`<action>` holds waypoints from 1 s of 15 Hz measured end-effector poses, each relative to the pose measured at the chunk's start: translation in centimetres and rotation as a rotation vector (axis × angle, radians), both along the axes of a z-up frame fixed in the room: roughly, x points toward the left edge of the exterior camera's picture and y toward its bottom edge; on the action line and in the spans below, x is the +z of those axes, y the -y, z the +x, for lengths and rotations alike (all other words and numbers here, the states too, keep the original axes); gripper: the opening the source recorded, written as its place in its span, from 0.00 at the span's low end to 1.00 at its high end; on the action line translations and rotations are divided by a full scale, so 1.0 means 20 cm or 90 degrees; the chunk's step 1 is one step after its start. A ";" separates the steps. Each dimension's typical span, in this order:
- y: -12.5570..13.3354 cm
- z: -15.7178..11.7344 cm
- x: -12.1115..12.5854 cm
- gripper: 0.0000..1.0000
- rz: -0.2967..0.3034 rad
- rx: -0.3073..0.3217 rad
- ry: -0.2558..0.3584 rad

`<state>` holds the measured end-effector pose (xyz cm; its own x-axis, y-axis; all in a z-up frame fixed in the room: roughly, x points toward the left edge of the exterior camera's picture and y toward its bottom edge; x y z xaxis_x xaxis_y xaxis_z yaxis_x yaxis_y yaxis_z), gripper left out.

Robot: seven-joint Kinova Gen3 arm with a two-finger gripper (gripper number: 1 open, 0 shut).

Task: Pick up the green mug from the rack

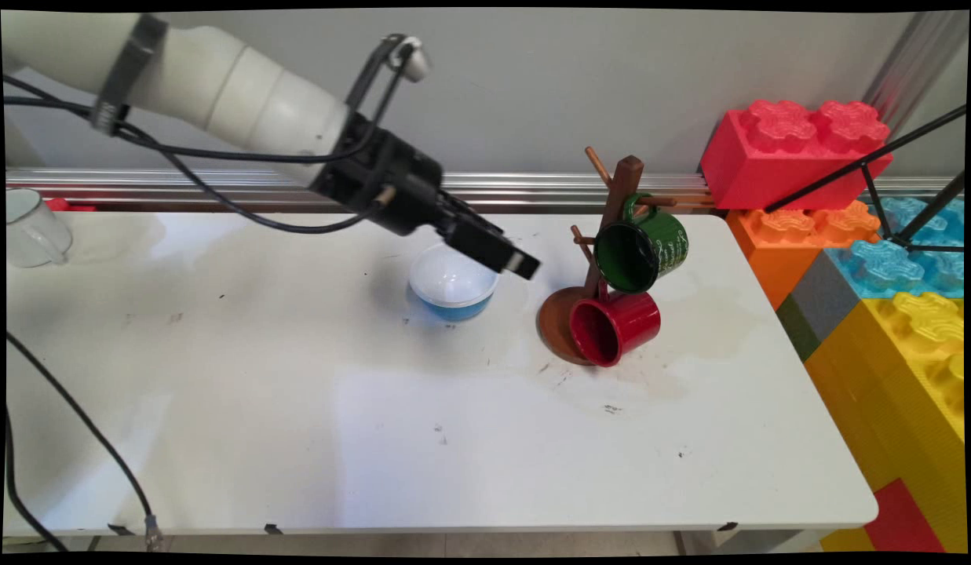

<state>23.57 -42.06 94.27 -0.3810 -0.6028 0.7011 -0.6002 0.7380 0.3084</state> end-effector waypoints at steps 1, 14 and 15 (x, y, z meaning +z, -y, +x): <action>0.00 -0.05 0.01 1.00 0.008 0.010 -0.002; 0.04 -0.62 -0.12 1.00 0.077 0.126 -0.052; 0.04 -0.64 -0.13 1.00 0.077 0.132 -0.054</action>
